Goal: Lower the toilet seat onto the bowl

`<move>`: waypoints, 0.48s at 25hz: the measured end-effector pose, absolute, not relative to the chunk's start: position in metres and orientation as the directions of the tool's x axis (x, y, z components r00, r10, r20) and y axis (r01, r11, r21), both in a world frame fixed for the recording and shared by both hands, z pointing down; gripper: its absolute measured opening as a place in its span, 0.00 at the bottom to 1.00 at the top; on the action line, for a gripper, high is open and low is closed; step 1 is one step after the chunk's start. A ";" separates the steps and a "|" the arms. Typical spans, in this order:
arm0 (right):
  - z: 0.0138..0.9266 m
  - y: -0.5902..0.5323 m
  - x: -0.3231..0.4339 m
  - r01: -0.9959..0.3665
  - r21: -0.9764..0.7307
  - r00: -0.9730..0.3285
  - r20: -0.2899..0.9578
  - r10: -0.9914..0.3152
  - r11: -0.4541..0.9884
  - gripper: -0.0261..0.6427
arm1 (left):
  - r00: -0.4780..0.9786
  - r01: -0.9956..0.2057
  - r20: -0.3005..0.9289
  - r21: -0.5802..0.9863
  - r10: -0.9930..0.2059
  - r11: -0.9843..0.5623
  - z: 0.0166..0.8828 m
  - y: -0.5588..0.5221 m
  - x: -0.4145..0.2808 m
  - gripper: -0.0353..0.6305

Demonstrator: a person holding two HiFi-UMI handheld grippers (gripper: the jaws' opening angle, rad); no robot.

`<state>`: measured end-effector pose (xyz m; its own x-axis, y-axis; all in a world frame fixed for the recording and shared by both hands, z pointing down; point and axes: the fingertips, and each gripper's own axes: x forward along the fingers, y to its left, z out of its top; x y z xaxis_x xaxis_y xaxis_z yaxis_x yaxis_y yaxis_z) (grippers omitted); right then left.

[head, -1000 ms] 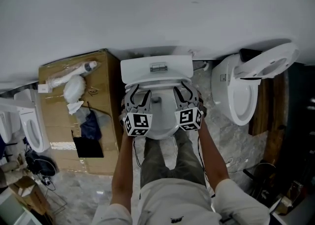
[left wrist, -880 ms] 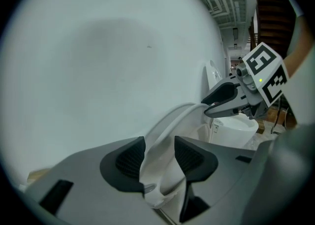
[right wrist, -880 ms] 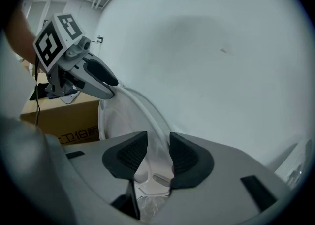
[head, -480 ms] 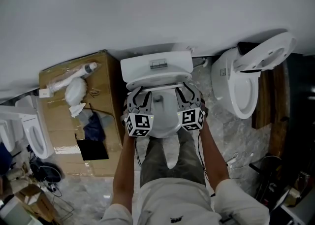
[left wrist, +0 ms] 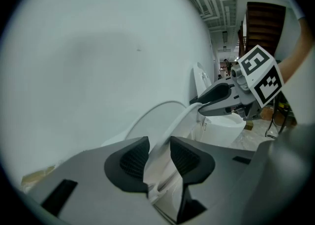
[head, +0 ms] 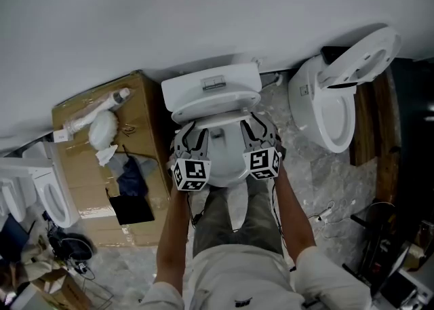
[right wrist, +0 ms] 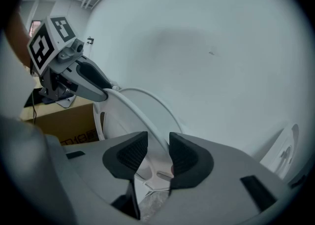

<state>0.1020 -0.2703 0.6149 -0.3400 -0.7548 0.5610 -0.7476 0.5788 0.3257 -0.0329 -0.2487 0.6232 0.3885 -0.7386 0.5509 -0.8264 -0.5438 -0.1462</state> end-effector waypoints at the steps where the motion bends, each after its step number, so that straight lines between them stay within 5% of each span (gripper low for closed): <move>1: 0.615 -0.268 0.103 -0.749 0.326 -0.338 0.561 -0.756 0.577 0.25 | 0.390 -0.826 0.551 -0.144 -0.738 -0.545 0.623 -0.246 -0.032 0.28; 12: 0.618 -0.239 0.108 -0.755 0.326 -0.323 0.570 -0.755 0.569 0.25 | 0.403 -0.822 0.558 -0.128 -0.726 -0.555 0.627 -0.217 -0.027 0.28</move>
<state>0.1080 -0.2394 0.6180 -0.3232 -0.7551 0.5704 -0.7545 0.5694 0.3263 -0.0269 -0.2166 0.6267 0.4033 -0.7256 0.5575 -0.8216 -0.5554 -0.1284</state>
